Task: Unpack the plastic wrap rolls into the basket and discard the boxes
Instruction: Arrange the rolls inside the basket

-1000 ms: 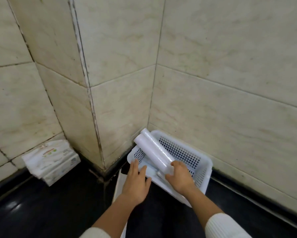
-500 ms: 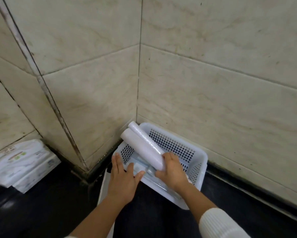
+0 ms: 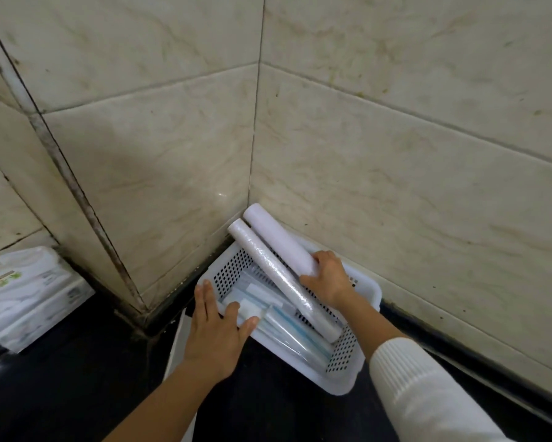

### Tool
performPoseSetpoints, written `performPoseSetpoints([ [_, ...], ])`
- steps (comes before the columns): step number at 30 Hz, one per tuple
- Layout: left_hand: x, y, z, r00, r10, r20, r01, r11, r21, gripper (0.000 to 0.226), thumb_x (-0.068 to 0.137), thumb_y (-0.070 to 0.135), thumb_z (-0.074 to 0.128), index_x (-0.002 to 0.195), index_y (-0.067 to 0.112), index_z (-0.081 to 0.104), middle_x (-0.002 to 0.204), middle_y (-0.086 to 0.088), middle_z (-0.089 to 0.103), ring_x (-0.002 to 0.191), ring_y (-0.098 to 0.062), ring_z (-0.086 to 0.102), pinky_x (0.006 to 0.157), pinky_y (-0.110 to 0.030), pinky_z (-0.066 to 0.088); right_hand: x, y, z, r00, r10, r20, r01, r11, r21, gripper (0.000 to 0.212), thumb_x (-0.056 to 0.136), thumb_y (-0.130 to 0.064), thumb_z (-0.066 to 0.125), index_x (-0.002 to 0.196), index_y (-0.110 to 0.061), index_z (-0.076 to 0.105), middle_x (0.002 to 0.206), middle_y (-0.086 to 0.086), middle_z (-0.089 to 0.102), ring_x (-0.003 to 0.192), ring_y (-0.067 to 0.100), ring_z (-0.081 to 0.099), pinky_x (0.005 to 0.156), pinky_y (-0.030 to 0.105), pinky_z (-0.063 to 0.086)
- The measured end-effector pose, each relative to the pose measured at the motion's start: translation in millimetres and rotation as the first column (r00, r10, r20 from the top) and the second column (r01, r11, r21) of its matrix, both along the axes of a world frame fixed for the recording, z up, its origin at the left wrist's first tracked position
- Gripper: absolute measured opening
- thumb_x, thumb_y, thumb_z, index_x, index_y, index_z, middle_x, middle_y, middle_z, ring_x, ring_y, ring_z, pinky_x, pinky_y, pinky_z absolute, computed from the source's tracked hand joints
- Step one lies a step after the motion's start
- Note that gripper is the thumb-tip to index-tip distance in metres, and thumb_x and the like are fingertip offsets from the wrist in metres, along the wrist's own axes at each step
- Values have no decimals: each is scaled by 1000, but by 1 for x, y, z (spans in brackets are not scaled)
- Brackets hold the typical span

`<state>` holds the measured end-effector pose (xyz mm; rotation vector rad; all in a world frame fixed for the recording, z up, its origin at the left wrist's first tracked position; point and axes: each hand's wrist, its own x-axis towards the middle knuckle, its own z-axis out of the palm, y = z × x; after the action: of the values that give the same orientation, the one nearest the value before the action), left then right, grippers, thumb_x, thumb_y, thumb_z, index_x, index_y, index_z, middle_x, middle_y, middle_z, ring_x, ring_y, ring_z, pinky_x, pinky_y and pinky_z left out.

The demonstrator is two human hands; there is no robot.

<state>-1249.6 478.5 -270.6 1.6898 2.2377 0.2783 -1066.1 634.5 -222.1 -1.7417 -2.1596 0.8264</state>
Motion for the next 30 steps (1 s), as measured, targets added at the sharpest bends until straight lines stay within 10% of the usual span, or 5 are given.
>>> performPoseSetpoints([
  [8, 1, 0, 7, 999, -1, 44, 2, 1000, -18, 67, 88, 64, 12, 138, 25, 32, 151, -24, -32, 128, -27, -45, 114, -42, -13, -2, 0, -11, 977, -99, -191, 80, 991, -104, 61, 83, -36, 71, 136, -14, 52, 128, 3, 58, 107, 18, 55, 87, 26, 40],
  [12, 1, 1, 7, 999, -2, 54, 4, 999, -40, 59, 92, 60, 20, 138, 25, 31, 150, -23, -34, 127, -26, -45, 115, -42, -12, 0, -15, -20, 984, 134, 114, -138, 990, 31, 93, 77, -45, 75, 150, -14, 26, 153, 6, 35, 136, 26, 37, 112, 40, 33],
  [23, 1, 5, 6, 999, -20, 33, 24, 994, -105, 60, 94, 59, 20, 143, 26, 25, 151, -24, -33, 134, -31, -40, 114, -45, -14, 4, -24, -12, 992, 83, 95, -102, 971, 216, 67, 82, -39, 72, 138, -16, 44, 137, 1, 46, 122, 20, 45, 106, 35, 40],
  [26, -1, 13, 9, 995, -82, -60, 75, 991, -109, 63, 96, 57, 19, 149, 23, 17, 156, -25, -19, 142, -33, -27, 113, -46, -16, 8, -39, -2, 966, 251, 62, -253, 967, 22, 36, 80, -36, 74, 110, -18, 64, 107, -2, 62, 93, 16, 59, 84, 30, 52],
  [30, -5, 42, 19, 983, -179, -47, 175, 981, -81, 59, 95, 35, 39, 149, 21, 19, 158, -16, 15, 145, -29, 11, 120, -45, 5, 12, -63, -11, 759, 488, 432, -371, 868, -329, 40, 70, -41, 78, 97, -15, 63, 101, 2, 64, 84, 19, 58, 73, 27, 48],
])
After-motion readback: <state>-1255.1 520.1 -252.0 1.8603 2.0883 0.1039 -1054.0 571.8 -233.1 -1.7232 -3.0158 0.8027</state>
